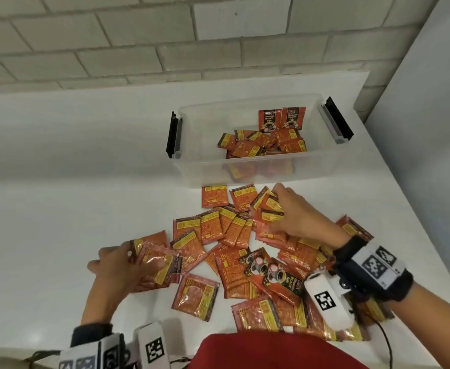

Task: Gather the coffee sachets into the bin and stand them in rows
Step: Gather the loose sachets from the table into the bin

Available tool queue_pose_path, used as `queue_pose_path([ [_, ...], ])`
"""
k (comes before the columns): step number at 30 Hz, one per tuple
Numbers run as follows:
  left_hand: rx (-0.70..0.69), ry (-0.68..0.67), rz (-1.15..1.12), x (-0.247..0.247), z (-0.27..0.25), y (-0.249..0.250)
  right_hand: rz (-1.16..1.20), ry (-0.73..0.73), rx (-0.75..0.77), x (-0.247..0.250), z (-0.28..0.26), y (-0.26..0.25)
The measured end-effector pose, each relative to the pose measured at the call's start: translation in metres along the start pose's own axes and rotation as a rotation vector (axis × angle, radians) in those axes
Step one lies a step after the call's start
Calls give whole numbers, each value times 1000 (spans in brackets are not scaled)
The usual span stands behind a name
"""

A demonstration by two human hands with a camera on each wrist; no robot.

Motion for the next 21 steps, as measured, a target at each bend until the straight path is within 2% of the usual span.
queue_pose_path([
  [3,-41,-50,-159,1,0,7,240,34,26,18,-4,10],
  [7,-142,-238,-444,4,-4,36,504,97,5,48,-16,29],
  [10,-221,-335,-558,15,-5,55,702,138,-2,70,-39,46],
  [16,-306,-416,-791,19,2,89,668,109,-60,77,-80,89],
  [19,-262,-397,-722,2,12,98,581,69,-144,61,-89,115],
  [21,-262,-333,-606,-10,19,99,501,51,-197,49,-88,131],
])
Point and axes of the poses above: each hand's wrist, its own z-axis towards the middle knuckle, its own x-axis out of the back of the hand, y = z × x, the point moved 6 cm from there along z, towards the middle knuckle, and after that the axes turned 10 degrees about -y, right-handed, at the moved point
